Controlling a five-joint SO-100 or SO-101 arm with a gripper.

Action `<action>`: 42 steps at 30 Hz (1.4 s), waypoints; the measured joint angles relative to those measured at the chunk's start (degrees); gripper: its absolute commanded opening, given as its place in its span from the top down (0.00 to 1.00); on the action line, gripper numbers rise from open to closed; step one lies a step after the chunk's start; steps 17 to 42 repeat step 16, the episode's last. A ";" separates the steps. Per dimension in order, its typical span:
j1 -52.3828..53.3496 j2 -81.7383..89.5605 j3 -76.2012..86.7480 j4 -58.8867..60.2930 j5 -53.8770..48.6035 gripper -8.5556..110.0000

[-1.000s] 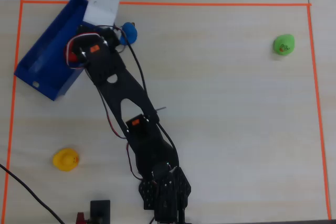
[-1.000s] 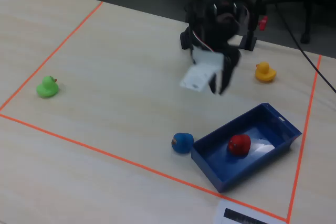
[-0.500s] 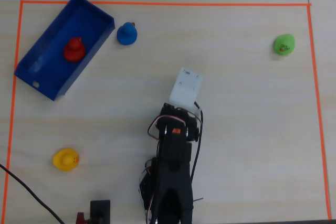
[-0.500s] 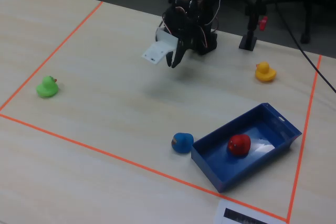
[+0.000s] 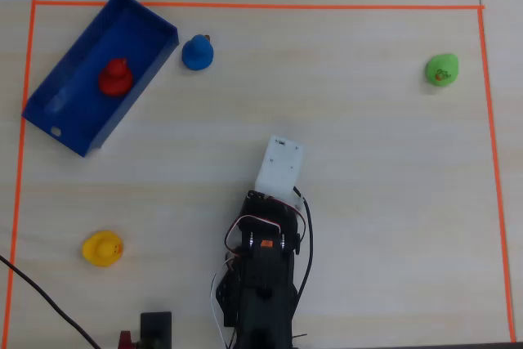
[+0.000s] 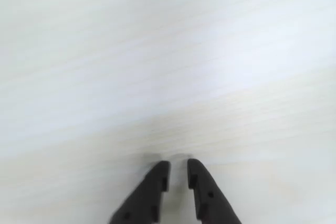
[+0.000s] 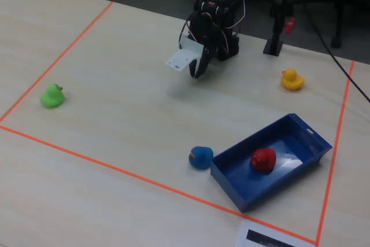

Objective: Grasp red duck and put it into box.

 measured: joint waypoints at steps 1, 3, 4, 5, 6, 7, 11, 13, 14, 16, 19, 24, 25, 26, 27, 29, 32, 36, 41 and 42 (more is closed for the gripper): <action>0.18 0.00 0.00 0.00 0.44 0.88; 0.26 0.00 0.00 0.00 0.53 0.88; 0.26 0.00 0.00 0.00 0.53 0.88; 0.35 0.00 0.00 0.00 0.53 0.88; 0.44 0.00 0.00 0.00 0.53 0.88; 0.44 0.00 0.00 0.00 0.53 0.88; 0.44 0.00 0.00 0.00 0.53 0.88; 0.44 0.00 0.00 0.00 0.53 0.88; 0.44 0.00 0.00 0.00 0.53 0.88; 0.44 0.00 0.00 0.00 0.53 0.88; 0.44 0.00 0.00 0.00 0.53 0.88; 0.44 0.00 0.00 0.00 0.53 0.88; 0.44 0.00 0.00 0.00 0.53 0.88; 0.44 0.00 0.00 0.00 0.53 0.88; 0.44 0.00 0.00 0.00 0.53 0.88; 0.44 0.00 0.00 0.00 0.53 0.88; 0.44 0.00 0.00 0.00 0.53 0.88; 0.44 0.00 0.00 0.00 0.53 0.88; 0.44 0.00 0.00 0.00 0.53 0.88; 0.44 0.00 0.00 0.00 0.53 0.88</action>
